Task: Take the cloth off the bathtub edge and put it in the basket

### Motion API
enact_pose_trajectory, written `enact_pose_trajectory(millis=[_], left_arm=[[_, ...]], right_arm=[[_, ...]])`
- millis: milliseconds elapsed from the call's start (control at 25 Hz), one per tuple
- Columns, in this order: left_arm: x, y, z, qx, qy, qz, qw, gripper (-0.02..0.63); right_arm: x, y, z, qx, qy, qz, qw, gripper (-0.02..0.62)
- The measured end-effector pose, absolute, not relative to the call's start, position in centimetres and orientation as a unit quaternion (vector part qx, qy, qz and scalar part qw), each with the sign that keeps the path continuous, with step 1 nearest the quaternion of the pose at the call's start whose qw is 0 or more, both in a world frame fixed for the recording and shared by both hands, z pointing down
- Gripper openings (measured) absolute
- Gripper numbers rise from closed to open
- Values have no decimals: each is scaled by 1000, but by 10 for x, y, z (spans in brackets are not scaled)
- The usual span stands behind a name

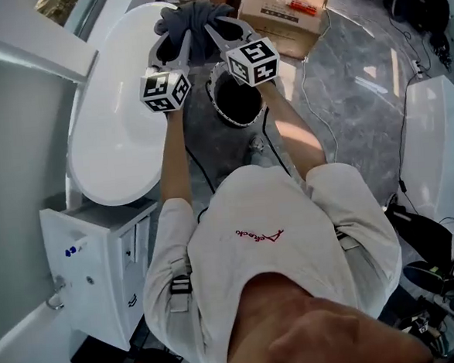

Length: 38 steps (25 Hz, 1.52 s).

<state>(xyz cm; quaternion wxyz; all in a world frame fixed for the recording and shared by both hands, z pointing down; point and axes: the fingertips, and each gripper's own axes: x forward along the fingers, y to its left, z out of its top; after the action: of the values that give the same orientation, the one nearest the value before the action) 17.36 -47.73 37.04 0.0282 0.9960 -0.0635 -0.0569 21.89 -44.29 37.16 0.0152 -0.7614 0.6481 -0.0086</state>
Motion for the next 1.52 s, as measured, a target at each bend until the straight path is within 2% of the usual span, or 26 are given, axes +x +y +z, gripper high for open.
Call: enact_pose_trajectory(millis=[440, 1520], left_arm=[[290, -386, 377, 997, 43, -56, 44, 118], [441, -385, 370, 997, 44, -52, 36, 120]], right_arm=[[326, -343, 376, -827, 563, -5, 18, 48], [478, -341, 370, -829, 558, 2, 32, 48]])
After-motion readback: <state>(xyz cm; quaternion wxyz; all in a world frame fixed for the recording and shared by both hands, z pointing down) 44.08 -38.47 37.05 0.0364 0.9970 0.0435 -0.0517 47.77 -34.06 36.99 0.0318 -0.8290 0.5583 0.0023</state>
